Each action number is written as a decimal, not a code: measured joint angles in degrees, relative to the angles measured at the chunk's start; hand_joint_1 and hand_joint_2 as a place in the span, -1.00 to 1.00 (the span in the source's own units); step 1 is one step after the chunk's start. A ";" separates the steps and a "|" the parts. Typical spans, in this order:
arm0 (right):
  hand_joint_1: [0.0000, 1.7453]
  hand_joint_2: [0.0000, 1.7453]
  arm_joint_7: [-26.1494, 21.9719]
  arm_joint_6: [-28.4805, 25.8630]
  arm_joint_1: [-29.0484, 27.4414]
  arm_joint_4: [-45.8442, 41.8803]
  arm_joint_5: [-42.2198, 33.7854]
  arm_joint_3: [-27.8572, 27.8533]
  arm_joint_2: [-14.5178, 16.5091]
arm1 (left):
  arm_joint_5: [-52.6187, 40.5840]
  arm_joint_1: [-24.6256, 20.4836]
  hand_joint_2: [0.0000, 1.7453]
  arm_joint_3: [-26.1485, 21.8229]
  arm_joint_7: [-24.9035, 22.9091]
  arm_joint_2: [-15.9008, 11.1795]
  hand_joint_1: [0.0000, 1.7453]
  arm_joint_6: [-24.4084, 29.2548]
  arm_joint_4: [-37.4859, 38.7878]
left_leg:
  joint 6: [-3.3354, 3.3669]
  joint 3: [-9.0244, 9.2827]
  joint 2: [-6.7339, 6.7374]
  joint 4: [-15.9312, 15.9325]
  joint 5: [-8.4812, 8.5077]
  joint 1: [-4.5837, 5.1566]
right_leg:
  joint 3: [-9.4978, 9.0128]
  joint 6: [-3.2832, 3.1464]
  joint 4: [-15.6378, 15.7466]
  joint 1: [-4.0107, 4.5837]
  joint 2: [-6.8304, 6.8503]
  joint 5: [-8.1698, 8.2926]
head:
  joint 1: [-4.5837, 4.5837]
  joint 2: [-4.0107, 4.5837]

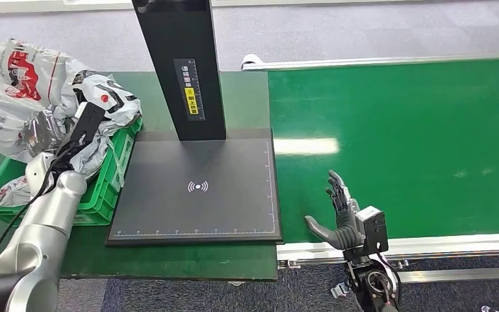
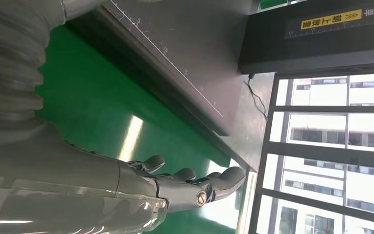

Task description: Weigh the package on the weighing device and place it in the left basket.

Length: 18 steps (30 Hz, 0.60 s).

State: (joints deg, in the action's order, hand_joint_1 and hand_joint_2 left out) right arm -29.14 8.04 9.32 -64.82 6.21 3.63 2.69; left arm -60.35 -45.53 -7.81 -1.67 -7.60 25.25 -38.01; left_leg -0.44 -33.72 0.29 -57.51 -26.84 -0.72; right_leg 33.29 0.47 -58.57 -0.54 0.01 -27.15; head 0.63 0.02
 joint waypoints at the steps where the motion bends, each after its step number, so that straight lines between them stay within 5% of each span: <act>1: -1.00 1.00 0.00 0.00 0.26 0.33 0.04 0.09 -0.04 | 0.32 -0.49 1.00 -0.22 -0.40 -0.08 1.00 -0.82 1.14 | 0.00 0.01 -0.01 0.00 0.00 0.00 | -0.01 0.00 0.00 0.00 0.00 0.00 | 0.00 0.00; 3: -1.00 1.00 0.00 0.00 0.67 0.96 0.16 0.24 -0.12 | 1.03 -1.28 1.00 -0.67 -1.08 -0.13 1.00 -2.47 3.05 | 0.00 0.02 -0.02 0.00 0.00 0.00 | -0.03 0.00 0.00 0.00 0.01 0.00 | -0.01 0.01; 7: -1.00 1.00 -0.01 -0.01 1.01 1.93 0.39 0.54 -0.22 | 2.35 -2.19 1.00 -1.40 -1.46 -0.10 -1.00 -3.79 5.29 | 0.00 0.06 -0.05 0.00 0.01 0.00 | -0.06 0.00 0.00 0.00 0.01 0.01 | 0.00 0.00; 10: -1.00 1.00 0.08 -0.19 0.99 2.26 0.48 0.60 -0.25 | 3.80 -2.18 1.00 -1.84 0.94 0.01 -1.00 -1.14 5.77 | 0.00 0.07 -0.04 0.00 0.01 0.00 | -0.05 0.00 -0.01 0.00 0.01 0.01 | 0.00 0.01; 13: -1.00 1.00 0.50 -0.59 0.47 2.12 0.32 0.61 -0.38 | 5.66 -0.99 1.00 -2.12 8.15 0.52 -1.00 6.08 4.18 | -0.01 0.06 -0.04 -0.01 0.01 0.00 | -0.04 0.00 0.00 0.00 0.01 0.00 | 0.01 0.00; 18: -1.00 1.00 0.94 -0.85 -1.18 1.18 -0.20 0.61 -0.85 | 2.45 3.60 1.00 -1.98 14.91 2.00 -1.00 12.65 -5.13 | 0.00 0.01 -0.01 -0.01 -0.02 0.01 | 0.02 0.00 0.01 -0.01 0.00 0.00 | 0.01 0.01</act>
State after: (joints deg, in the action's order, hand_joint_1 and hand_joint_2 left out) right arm -28.20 7.19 8.15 -63.65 6.02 4.24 1.84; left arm -57.90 -41.93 -9.79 13.24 -5.60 37.89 -43.14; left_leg -0.44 -33.71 0.28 -57.52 -26.86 -0.71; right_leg 33.30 0.47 -58.56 -0.55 0.00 -27.15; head 0.65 0.02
